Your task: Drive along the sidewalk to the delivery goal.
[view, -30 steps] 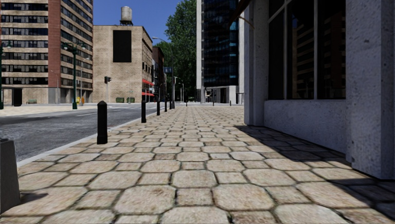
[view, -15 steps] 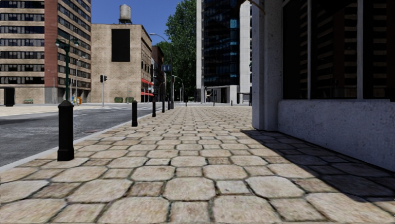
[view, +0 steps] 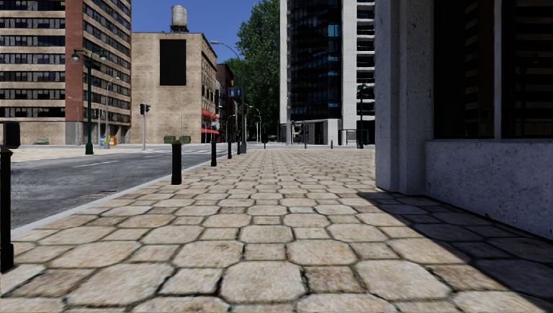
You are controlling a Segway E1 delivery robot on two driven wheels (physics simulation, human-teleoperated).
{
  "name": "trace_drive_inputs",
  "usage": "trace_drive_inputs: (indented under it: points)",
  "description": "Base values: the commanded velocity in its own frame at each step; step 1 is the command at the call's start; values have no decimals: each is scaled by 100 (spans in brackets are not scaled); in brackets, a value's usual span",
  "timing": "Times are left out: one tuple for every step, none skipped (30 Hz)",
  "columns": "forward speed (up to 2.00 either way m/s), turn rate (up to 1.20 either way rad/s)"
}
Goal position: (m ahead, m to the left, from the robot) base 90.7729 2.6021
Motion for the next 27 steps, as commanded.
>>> trace_drive_inputs:
  points:
    - [200,0]
    - [200,0]
    - [200,0]
    - [200,0]
    - [200,0]
    - [200,0]
    - [200,0]
    - [200,0]
    - [200,0]
    - [200,0]
    - [200,0]
    - [200,0]
    - [200,0]
    - [200,0]
    - [200,0]
    - [200,0]
    - [200,0]
    - [200,0]
    - [200,0]
    - [200,0]
    - [200,0]
    - [200,0]
    - [200,0]
    - [200,0]
    - [200,0]
    - [200,0]
    - [200,0]
